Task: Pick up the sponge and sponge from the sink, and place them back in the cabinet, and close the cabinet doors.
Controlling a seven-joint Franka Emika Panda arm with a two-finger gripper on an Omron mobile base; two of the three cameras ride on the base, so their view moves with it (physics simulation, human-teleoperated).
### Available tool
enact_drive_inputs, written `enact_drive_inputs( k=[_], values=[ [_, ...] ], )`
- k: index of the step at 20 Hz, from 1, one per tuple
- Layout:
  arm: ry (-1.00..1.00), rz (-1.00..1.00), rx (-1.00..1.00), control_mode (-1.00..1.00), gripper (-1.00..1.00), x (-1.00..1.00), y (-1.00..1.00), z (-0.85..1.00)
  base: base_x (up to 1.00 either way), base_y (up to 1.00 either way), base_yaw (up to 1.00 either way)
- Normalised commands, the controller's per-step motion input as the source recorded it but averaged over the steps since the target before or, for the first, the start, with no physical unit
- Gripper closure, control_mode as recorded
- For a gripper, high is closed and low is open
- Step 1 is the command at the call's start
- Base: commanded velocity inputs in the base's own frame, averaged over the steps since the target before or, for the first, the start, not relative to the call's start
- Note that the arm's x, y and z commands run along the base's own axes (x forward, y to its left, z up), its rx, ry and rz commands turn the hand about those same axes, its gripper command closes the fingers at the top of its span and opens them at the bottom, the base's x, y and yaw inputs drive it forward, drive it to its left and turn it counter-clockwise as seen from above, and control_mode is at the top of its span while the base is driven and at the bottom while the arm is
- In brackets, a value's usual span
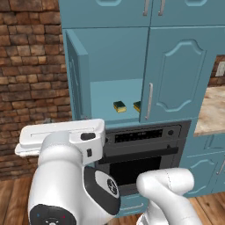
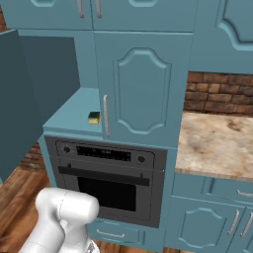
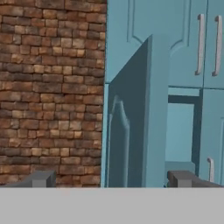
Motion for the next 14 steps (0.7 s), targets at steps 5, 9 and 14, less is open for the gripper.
enact_drive_inputs(
  k=[5,9,14],
  values=[
    [-0.03,-0.06,0.0,-1.0,-1.0,0.26,0.0,-0.05,0.0,0.0,0.0],
    [-0.03,-0.07,0.0,-1.0,-1.0,0.21,0.0,-0.06,0.0,0.0,0.0],
    [-0.02,-0.07,0.0,-1.0,-1.0,0.16,0.02,-0.07,0.0,0.0,0.0]
  ],
)
